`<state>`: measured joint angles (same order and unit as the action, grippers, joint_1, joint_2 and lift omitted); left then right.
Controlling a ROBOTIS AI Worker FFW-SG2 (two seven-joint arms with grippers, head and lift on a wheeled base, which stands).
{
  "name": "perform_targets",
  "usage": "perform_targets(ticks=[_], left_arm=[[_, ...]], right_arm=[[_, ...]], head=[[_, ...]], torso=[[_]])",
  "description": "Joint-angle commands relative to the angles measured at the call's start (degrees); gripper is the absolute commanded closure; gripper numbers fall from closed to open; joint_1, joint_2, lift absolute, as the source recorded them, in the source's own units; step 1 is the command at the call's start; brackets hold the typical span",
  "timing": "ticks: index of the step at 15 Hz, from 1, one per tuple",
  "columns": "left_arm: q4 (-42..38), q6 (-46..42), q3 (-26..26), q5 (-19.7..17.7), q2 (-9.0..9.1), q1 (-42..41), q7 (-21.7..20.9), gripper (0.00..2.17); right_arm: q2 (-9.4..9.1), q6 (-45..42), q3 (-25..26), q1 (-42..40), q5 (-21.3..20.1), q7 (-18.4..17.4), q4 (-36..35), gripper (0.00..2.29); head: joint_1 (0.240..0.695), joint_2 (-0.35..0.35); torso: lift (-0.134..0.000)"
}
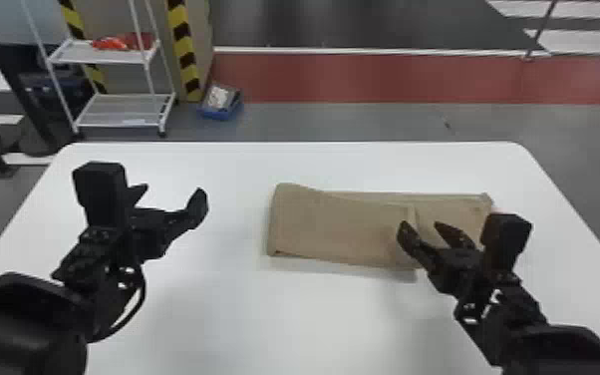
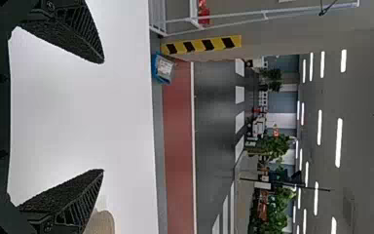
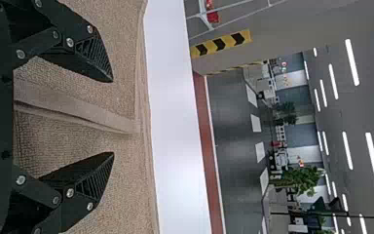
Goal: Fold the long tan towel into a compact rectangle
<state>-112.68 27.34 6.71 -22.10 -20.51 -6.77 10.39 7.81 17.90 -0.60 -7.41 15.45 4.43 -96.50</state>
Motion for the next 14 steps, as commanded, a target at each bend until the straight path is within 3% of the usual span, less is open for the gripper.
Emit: perform_targets(ticks=[1, 5, 8, 9, 14], left_arm=[[0.0, -4.5, -0.3, 1.5, -0.5, -1.0, 0.7, 0.09], [0.0, -7.2, -0.6, 1.9, -0.67, -1.9, 0.9, 0.09], [-0.1, -7.2, -0.6, 1.9, -0.76, -2.4, 0.7, 0.09], [-0.1, -7.2, -0.6, 1.9, -0.76, -2.4, 0.7, 0.09], [-0.1, -7.0, -0.6, 2.0, -0.85, -2.2, 0.6, 0.1]], right_arm=[[-0.08, 1.6, -0.3, 0.1, -0.1, -0.6, 0.1, 0.41], [-0.08, 4.7, -0.4, 0.8, 0.0, -0.6, 0.1, 0.48], [-0.34, 5.6, -0.8, 1.0, -0.1, -0.6, 0.1, 0.66], [-0.34, 6.5, -0.8, 1.2, -0.1, -0.6, 0.1, 0.86], [-0.34, 7.0, -0.4, 1.4, 0.7, -0.6, 0.0, 1.03]], head=[[0.695, 0.005], [0.695, 0.027], [0.695, 0.033], [0.695, 0.034], [0.695, 0.038]], torso=[[-0.123], [-0.123], [-0.123], [-0.123], [-0.123]])
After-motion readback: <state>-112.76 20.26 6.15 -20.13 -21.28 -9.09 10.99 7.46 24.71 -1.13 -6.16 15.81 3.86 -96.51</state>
